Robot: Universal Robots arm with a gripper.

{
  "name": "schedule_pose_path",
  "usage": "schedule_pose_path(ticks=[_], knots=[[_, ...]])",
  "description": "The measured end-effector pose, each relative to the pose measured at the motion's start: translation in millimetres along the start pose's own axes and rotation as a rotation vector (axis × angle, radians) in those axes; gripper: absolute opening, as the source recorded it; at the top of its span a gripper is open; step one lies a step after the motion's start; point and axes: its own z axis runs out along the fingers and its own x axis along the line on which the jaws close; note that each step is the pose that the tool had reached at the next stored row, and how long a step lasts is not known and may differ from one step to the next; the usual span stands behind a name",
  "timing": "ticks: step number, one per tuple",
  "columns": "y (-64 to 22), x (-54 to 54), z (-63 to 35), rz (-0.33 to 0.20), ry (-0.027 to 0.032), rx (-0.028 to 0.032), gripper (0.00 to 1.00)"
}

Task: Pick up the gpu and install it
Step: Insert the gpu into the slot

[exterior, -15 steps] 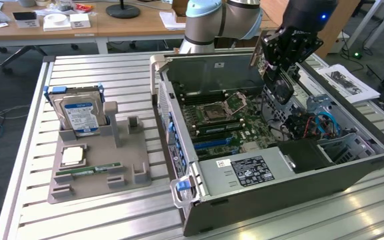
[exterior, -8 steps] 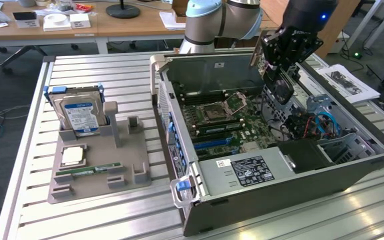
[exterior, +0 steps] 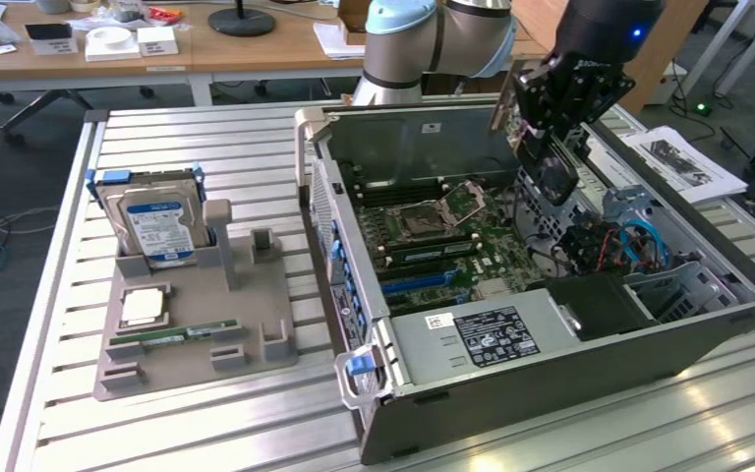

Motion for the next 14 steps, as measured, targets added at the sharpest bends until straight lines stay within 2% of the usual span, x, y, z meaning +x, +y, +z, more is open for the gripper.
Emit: schedule_pose_path(ticks=[4,14], knots=[[0.0,0.0,0.3,-0.051,0.0031,-0.0006,0.27],[-0.1,0.0,0.9,-0.233,0.0143,-0.0027,0.27]])
